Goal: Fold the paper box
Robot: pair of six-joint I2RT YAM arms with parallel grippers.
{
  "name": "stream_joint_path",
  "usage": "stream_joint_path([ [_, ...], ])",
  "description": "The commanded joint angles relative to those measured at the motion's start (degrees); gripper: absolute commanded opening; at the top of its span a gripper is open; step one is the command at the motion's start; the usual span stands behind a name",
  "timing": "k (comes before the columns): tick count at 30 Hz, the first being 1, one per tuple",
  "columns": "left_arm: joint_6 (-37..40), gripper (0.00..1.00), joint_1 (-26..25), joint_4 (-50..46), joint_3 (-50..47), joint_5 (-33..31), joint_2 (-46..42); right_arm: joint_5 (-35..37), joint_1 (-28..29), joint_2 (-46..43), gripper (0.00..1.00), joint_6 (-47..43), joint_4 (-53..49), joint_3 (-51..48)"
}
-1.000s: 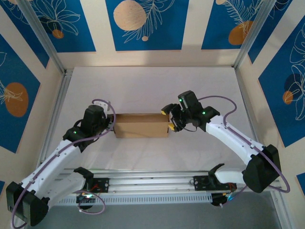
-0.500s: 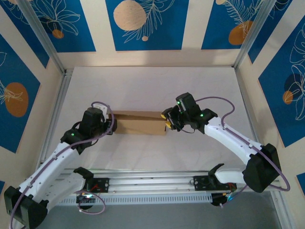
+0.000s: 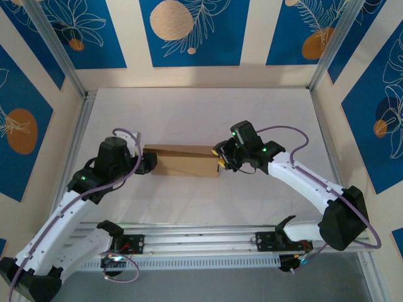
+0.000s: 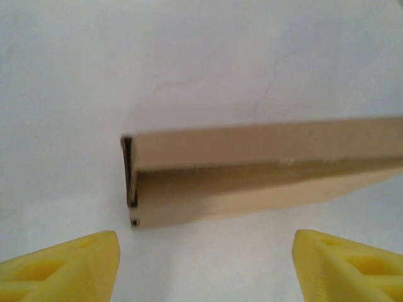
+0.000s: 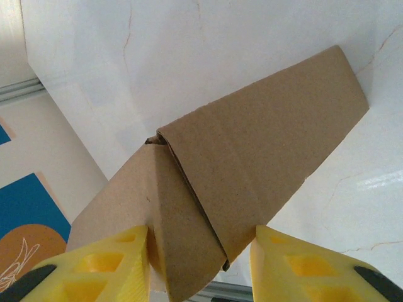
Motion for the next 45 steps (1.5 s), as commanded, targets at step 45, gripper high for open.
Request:
stream_joint_path([
  [45, -18.55, 0.66, 10.30, 16.90, -15.32, 3.53, 6.27, 3.64, -2.40, 2.20, 0.42, -7.01, -7.91, -0.06],
])
